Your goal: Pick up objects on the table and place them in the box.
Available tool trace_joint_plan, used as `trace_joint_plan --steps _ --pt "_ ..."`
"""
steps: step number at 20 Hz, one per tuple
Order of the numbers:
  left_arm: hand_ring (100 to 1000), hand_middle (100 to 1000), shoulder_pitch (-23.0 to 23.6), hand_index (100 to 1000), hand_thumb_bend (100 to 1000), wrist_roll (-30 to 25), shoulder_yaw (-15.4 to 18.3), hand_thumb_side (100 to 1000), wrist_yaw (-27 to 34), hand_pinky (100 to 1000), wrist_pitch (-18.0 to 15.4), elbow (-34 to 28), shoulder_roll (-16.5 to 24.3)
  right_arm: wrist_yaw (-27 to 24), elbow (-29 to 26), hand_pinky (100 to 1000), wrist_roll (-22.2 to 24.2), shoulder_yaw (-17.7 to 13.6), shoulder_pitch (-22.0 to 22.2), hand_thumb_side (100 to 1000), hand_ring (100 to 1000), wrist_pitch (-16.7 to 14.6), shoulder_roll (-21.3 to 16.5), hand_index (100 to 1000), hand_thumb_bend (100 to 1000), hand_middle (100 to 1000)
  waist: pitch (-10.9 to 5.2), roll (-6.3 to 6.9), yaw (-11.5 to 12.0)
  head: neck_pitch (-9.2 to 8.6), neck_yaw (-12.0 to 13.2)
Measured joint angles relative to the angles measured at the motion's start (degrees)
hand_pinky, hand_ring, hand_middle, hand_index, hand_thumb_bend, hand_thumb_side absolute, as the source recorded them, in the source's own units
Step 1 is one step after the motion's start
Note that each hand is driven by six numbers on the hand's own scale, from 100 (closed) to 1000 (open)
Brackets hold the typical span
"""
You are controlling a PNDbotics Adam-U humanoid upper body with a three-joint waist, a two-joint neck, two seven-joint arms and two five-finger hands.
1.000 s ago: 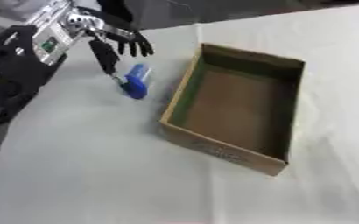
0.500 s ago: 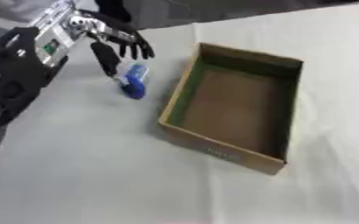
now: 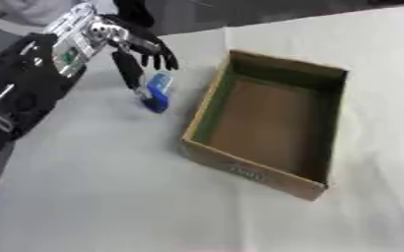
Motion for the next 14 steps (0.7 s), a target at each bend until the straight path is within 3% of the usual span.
trace_joint_plan --steps 14 --pt "789 852 -0.02 953 702 0.36 -0.19 423 -5.73 750 -0.64 0.72 -0.59 -0.17 0.0 205 0.01 -0.01 -0.5 998 369 0.01 0.01 441 100 330 0.6 0.11 -0.29 -0.06 0.25"
